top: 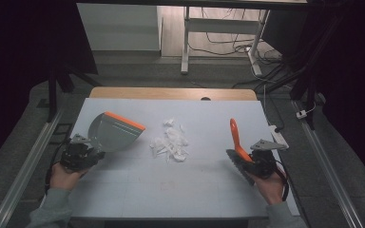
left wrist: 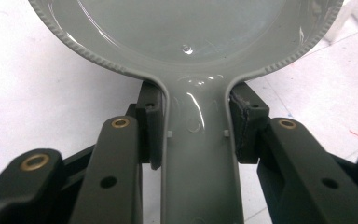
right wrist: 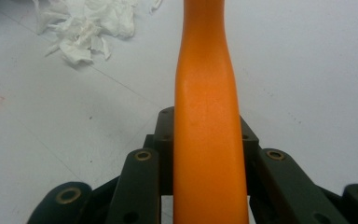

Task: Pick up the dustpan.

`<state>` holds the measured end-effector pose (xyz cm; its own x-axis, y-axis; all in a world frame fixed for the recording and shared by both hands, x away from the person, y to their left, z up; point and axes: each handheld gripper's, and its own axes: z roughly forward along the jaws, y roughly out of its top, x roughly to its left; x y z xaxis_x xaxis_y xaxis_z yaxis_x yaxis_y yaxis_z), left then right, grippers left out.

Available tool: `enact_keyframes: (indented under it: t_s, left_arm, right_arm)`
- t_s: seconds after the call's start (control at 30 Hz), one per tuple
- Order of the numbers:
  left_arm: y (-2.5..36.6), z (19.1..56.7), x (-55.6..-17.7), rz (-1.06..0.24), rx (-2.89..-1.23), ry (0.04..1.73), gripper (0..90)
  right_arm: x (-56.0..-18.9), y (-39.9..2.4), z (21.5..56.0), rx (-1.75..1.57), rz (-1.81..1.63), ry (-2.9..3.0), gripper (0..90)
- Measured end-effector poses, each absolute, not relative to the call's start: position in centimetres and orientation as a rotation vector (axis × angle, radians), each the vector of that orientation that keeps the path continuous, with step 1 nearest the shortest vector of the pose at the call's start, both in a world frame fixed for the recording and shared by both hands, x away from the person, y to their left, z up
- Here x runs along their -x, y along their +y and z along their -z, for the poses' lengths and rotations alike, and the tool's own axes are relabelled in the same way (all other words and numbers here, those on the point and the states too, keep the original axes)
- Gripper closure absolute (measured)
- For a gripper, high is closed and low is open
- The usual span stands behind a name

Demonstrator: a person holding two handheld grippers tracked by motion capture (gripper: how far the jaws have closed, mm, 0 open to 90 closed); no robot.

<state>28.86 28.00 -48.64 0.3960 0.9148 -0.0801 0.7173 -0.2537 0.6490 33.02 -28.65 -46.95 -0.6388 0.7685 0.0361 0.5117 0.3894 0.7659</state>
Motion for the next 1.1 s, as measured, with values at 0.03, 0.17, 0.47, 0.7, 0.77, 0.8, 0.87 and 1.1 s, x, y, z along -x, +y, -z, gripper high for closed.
enact_keyframes:
  t_s: [0.03, 0.17, 0.47, 0.7, 0.77, 0.8, 0.87, 1.1]
  left_arm:
    - [28.1, 48.6, -28.8, -0.422, -2.049, 1.388, 61.8]
    - [28.3, 48.5, -28.5, -0.396, -2.059, 1.343, 61.7]
    - [28.7, 48.3, -27.5, -0.381, -2.096, 1.278, 61.7]
    - [28.3, 48.2, -26.8, -0.368, -2.130, 1.203, 61.7]
    - [28.0, 48.3, -26.6, -0.373, -2.144, 1.189, 61.7]
    - [27.9, 48.3, -26.5, -0.366, -2.150, 1.183, 61.7]
    - [27.7, 48.4, -26.3, -0.363, -2.169, 1.163, 61.7]
    - [26.9, 48.9, -25.7, -0.362, -2.248, 1.063, 61.7]
  right_arm:
    - [-33.0, -28.7, 46.9, -1.115, -1.113, 2.328, 71.0]
    - [-33.3, -28.5, 46.6, -1.111, -1.131, 2.315, 71.0]
    - [-33.4, -28.1, 46.4, -1.107, -1.138, 2.312, 71.0]
    - [-33.4, -27.7, 46.2, -1.091, -1.151, 2.303, 71.0]
    - [-33.4, -27.6, 46.2, -1.087, -1.149, 2.303, 71.0]
    - [-33.4, -27.6, 46.2, -1.087, -1.149, 2.303, 71.0]
    - [-33.4, -27.6, 46.2, -1.088, -1.150, 2.303, 71.0]
    - [-33.6, -27.7, 46.1, -1.098, -1.172, 2.291, 71.0]
